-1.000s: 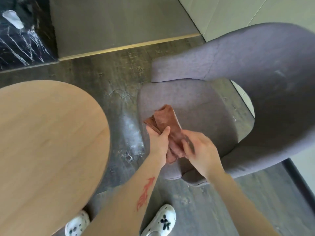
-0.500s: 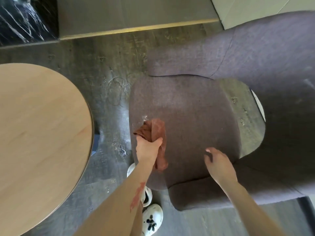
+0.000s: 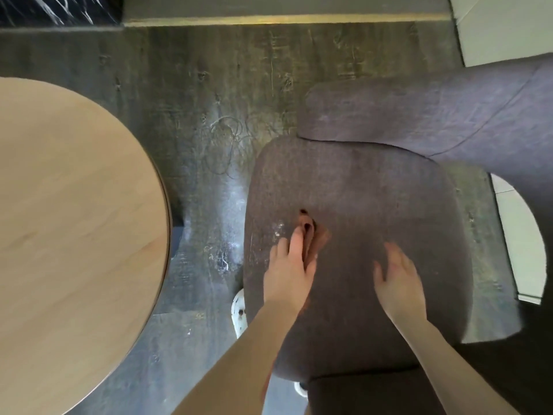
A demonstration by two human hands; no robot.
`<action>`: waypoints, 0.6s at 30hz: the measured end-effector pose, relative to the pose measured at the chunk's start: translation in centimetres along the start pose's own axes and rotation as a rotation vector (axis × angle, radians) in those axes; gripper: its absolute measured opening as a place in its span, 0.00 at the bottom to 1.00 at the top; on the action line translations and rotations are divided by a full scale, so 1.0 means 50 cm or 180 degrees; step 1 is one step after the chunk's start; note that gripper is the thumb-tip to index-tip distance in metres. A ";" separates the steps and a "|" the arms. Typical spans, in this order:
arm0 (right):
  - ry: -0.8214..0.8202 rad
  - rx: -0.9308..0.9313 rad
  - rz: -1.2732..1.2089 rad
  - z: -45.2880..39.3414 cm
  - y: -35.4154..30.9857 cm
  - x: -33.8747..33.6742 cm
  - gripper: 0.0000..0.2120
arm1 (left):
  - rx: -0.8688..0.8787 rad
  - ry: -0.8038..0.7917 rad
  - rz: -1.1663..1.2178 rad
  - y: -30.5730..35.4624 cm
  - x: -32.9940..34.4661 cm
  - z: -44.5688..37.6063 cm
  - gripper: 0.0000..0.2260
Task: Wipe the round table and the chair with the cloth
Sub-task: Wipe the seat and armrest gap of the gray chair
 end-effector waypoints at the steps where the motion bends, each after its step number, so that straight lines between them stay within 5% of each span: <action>1: 0.0011 -0.0026 0.0018 -0.019 0.005 0.004 0.23 | 0.0006 -0.0018 -0.0177 0.007 0.009 -0.005 0.25; 9: -0.0135 -0.0541 0.0481 -0.146 0.037 0.065 0.27 | -0.0032 0.0586 -0.1504 0.007 0.089 -0.034 0.46; 16: -0.0136 -0.1583 0.1266 -0.159 0.029 0.147 0.24 | 0.0451 0.1052 -0.1792 -0.003 0.137 -0.048 0.28; 18: -0.0025 -0.1632 0.1296 -0.162 0.028 0.147 0.23 | 0.0482 0.1076 -0.1761 -0.006 0.137 -0.053 0.31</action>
Point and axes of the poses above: each hand's wrist, its own z-axis away from the middle knuckle, its own x-axis out of the palm, y = z × x, the point moved 6 cm from there along -z, towards the middle knuckle, and after that the axes turned 15 degrees about -z, right-handed, at the moved point
